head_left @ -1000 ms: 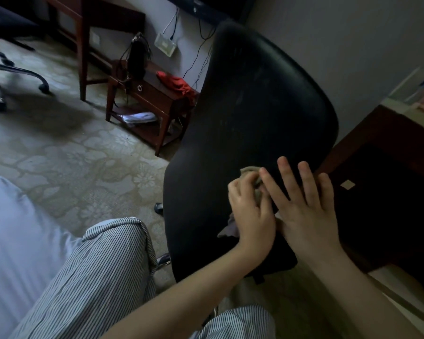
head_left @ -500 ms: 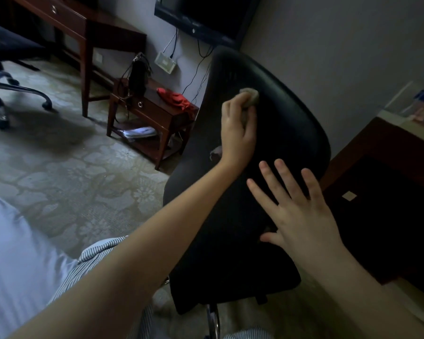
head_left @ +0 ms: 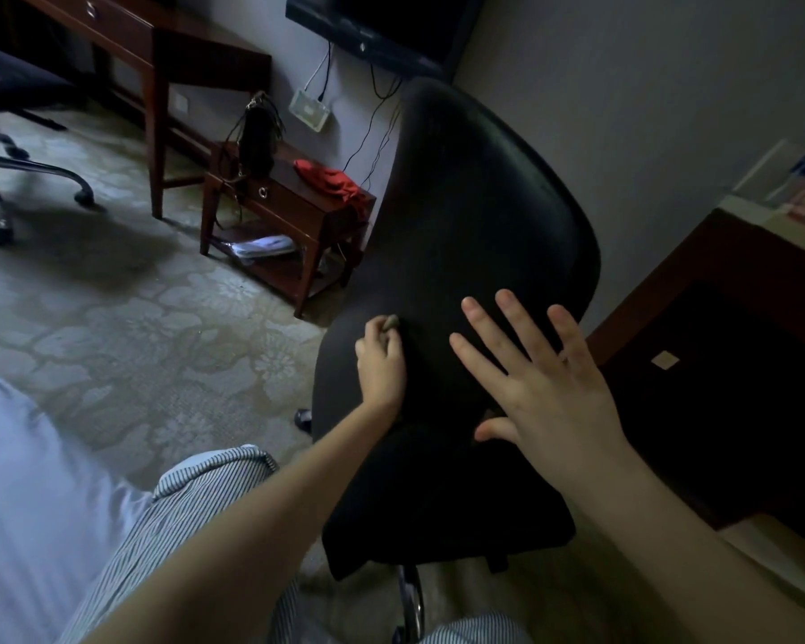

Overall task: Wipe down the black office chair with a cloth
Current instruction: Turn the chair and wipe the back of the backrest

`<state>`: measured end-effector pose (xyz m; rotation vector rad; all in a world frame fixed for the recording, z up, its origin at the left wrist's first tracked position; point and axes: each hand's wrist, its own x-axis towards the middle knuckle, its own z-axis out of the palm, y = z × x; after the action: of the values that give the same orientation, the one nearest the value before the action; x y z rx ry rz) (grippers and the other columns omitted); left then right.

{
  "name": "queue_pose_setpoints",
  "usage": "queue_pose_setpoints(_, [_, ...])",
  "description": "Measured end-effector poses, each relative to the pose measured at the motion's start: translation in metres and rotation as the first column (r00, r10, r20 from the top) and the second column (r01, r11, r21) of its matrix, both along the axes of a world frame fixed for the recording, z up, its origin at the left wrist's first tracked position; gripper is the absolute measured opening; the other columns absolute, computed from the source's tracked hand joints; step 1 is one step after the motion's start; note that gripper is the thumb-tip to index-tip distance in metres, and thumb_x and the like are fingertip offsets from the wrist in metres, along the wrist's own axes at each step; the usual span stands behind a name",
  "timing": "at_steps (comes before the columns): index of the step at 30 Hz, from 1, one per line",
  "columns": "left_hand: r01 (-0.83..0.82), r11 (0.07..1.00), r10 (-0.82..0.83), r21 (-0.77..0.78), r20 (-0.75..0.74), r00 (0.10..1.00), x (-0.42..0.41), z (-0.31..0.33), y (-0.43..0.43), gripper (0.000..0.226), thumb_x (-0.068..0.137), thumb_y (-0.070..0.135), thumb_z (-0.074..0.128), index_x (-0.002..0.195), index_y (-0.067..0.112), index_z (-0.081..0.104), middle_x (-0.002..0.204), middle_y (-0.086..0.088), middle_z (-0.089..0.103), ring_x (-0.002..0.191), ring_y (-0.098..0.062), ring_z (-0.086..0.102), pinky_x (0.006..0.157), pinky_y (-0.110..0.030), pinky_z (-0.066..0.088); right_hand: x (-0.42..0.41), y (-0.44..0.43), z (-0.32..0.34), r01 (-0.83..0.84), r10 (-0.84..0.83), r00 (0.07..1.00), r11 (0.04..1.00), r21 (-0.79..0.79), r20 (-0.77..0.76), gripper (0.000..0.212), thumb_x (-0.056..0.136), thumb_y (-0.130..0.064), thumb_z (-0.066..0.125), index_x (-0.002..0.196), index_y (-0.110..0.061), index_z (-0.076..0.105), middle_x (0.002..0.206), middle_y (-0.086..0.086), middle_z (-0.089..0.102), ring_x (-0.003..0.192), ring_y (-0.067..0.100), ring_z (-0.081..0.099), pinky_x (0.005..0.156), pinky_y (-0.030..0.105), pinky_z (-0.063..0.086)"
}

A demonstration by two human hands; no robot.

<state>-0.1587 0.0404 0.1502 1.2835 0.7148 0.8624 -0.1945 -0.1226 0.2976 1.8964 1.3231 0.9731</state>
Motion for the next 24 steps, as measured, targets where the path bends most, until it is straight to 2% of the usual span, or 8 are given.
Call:
queue_pose_setpoints(7, [0.004, 1.000, -0.010, 0.029, 0.203, 0.979, -0.043, 0.035, -0.052, 0.018, 0.098, 0.021, 0.043, 0.105, 0.036, 0.050, 0.112, 0.001, 0.044, 0.100, -0.001, 0.048, 0.092, -0.021, 0.039, 0.001, 0.006, -0.004, -0.038, 0.035, 0.998, 0.998, 0.059, 0.053, 0.102, 0.044, -0.059, 0.083, 0.133, -0.019, 0.054, 0.151, 0.007, 0.032, 0.141, 0.029, 0.006, 0.114, 0.046, -0.009])
queue_pose_setpoints(10, [-0.013, 0.981, -0.057, 0.194, 0.350, 0.935, -0.059, 0.063, -0.077, 0.028, 0.096, 0.021, 0.045, 0.105, 0.048, 0.045, 0.112, 0.012, 0.043, 0.104, 0.004, 0.046, 0.093, -0.015, 0.039, 0.004, 0.002, -0.012, -0.164, 0.155, 0.986, 0.968, 0.192, 0.061, 0.072, 0.070, -0.044, 0.073, 0.133, -0.017, 0.052, 0.151, 0.006, 0.029, 0.145, 0.026, -0.004, 0.116, 0.043, -0.007])
queue_pose_setpoints(12, [-0.113, 0.948, -0.028, 0.298, 0.431, 0.902, -0.065, 0.065, -0.090, 0.035, 0.090, 0.019, 0.046, 0.109, 0.049, 0.042, 0.114, 0.014, 0.042, 0.108, 0.003, 0.044, 0.096, -0.015, 0.036, 0.013, -0.004, -0.016, -0.300, 0.287, 0.954, 0.919, 0.255, 0.088, 0.052, 0.087, -0.032, 0.062, 0.135, -0.017, 0.047, 0.148, 0.006, 0.030, 0.144, 0.026, 0.009, 0.117, 0.041, 0.001])
queue_pose_setpoints(14, [-0.229, 0.909, 0.022, 0.348, 0.508, 0.861, -0.063, 0.050, -0.098, 0.035, 0.086, 0.017, 0.045, 0.116, 0.036, 0.044, 0.118, 0.008, 0.041, 0.113, 0.001, 0.043, 0.099, -0.017, 0.035, 0.023, -0.013, -0.018, -0.451, 0.435, 0.893, 0.862, 0.233, 0.116, 0.048, 0.090, -0.027, 0.059, 0.135, -0.019, 0.044, 0.145, 0.006, 0.035, 0.134, 0.026, 0.029, 0.115, 0.038, 0.014])
queue_pose_setpoints(17, [-0.288, 0.823, -0.001, 0.490, 0.508, 0.861, -0.063, 0.018, -0.113, 0.027, 0.092, 0.022, 0.045, 0.119, 0.022, 0.042, 0.119, -0.001, 0.038, 0.115, -0.008, 0.041, 0.098, -0.026, 0.039, 0.034, -0.034, -0.024, -0.579, 0.563, 0.815, 0.804, 0.137, 0.138, 0.046, 0.092, -0.017, 0.055, 0.135, -0.019, 0.040, 0.143, 0.006, 0.037, 0.126, 0.024, 0.038, 0.111, 0.037, 0.024])
queue_pose_setpoints(19, [-0.294, 0.646, -0.085, 0.704, 0.450, 0.889, -0.064, -0.001, -0.122, 0.024, 0.097, 0.029, 0.039, 0.121, 0.025, 0.041, 0.117, -0.004, 0.037, 0.109, -0.020, 0.043, 0.092, -0.033, 0.042, 0.038, -0.048, -0.032, -0.575, 0.558, 0.818, 0.788, 0.221, 0.139, 0.052, 0.090, -0.018, 0.056, 0.138, -0.019, 0.035, 0.144, 0.006, 0.036, 0.123, 0.024, 0.040, 0.109, 0.037, 0.025])
queue_pose_setpoints(21, [-0.300, 0.338, -0.117, 0.892, 0.356, 0.927, -0.060, -0.017, -0.122, 0.023, 0.098, 0.029, 0.039, 0.119, 0.025, 0.046, 0.114, -0.008, 0.040, 0.101, -0.025, 0.045, 0.085, -0.036, 0.043, 0.041, -0.058, -0.043, -0.509, 0.516, 0.853, 0.794, 0.332, 0.076, 0.058, 0.087, -0.016, 0.055, 0.140, -0.020, 0.030, 0.146, 0.006, 0.030, 0.123, 0.026, 0.041, 0.108, 0.038, 0.026])
queue_pose_setpoints(24, [-0.312, 0.011, -0.030, 0.950, 0.312, 0.950, -0.044, -0.029, -0.108, 0.021, 0.095, 0.030, 0.047, 0.115, 0.028, 0.049, 0.112, -0.007, 0.046, 0.094, -0.022, 0.049, 0.077, -0.032, 0.042, 0.049, -0.068, -0.057, -0.394, 0.428, 0.900, 0.881, 0.263, -0.085, 0.061, 0.085, -0.004, 0.042, 0.142, -0.021, 0.032, 0.146, 0.004, 0.034, 0.126, 0.024, 0.041, 0.108, 0.039, 0.026])
